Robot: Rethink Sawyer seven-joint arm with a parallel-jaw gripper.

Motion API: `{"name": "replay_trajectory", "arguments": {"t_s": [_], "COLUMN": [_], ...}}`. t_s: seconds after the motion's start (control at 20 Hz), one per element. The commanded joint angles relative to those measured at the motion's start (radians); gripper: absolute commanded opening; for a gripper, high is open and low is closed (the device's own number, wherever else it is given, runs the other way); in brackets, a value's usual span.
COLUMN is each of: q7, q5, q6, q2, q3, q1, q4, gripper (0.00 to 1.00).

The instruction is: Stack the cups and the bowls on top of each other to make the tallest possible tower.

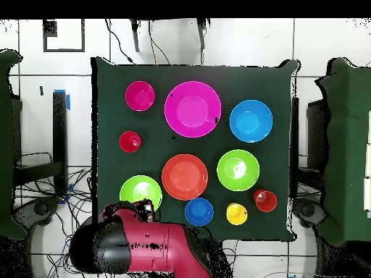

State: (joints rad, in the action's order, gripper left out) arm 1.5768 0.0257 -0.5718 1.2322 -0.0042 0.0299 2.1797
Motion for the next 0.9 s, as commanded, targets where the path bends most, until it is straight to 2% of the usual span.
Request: {"name": "replay_trajectory", "arguments": {"t_s": [0.05, 0.25, 0.3, 0.5, 0.85, 0.9], "q7": [0.100, 0.096, 0.084, 0.104, 0.167, 0.160], "q5": [0.006, 0.008, 0.009, 0.033, 0.082, 0.111], "q6": [0.015, 0.081, 0.065, 0.105, 0.259, 0.279], "q2": [-0.040, -0.052, -0.041, -0.057, -0.154, -0.161], "q3": [0.049, 0.060, 0.061, 0.070, 0.098, 0.122], "q1": [0.010, 0.011, 0.007, 0.005, 0.013, 0.026], "q4": [0.059, 0.123, 0.143, 0.204, 0.309, 0.340], "gripper": [1.00, 1.00, 1.00, 1.00, 1.00, 1.00]}}
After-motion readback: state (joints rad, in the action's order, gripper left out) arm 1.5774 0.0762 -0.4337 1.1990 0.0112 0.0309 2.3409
